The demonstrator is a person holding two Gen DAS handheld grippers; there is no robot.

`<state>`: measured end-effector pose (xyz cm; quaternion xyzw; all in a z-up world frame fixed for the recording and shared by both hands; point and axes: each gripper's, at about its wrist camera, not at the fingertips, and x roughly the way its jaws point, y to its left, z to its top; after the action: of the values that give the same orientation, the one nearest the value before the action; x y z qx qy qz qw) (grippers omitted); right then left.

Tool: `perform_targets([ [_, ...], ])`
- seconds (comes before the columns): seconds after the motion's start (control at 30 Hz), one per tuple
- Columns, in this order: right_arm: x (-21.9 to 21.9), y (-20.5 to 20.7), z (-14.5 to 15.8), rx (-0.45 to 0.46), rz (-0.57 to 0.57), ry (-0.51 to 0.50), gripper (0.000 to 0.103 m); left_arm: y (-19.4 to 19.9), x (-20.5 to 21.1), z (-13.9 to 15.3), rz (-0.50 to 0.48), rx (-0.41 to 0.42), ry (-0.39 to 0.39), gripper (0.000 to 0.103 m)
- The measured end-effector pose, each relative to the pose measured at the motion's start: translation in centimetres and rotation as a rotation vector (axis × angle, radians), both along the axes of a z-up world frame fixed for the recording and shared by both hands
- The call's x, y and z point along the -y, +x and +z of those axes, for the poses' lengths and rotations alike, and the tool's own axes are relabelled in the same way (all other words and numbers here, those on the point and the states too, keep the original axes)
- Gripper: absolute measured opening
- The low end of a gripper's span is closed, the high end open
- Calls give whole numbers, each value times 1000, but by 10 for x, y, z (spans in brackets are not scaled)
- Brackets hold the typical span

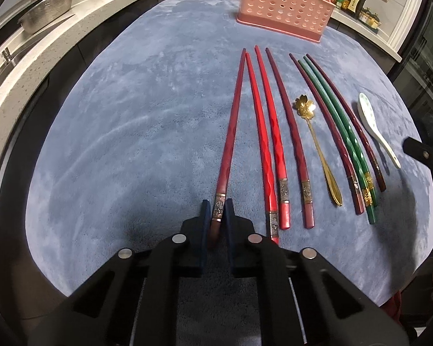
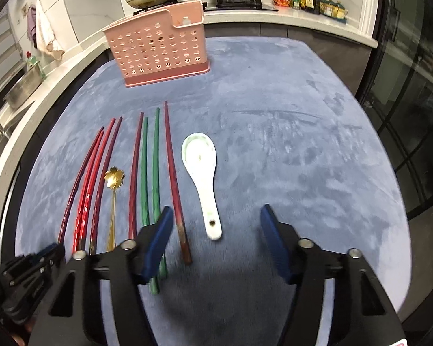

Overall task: Organize utensils
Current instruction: 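Grasp a dark red chopstick with the left tool while the right tool grasps the white spoon, then lift the chopstick and white spoon and carry both toward the pink basket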

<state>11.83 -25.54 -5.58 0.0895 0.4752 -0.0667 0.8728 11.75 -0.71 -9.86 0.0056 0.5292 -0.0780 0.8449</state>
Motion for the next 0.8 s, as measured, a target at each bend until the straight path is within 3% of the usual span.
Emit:
perform_targets([
  [0.37, 17, 27, -33, -61, -1, 143, 18, 4, 2, -2, 4, -10, 0, 10],
  [0.63, 14, 24, -41, -48, 4, 145, 17, 3, 0, -3, -4, -4, -13, 10],
  [0.8, 9, 19, -34, -42, 16, 123, 9, 2, -2, 2, -1, 3, -16, 10],
])
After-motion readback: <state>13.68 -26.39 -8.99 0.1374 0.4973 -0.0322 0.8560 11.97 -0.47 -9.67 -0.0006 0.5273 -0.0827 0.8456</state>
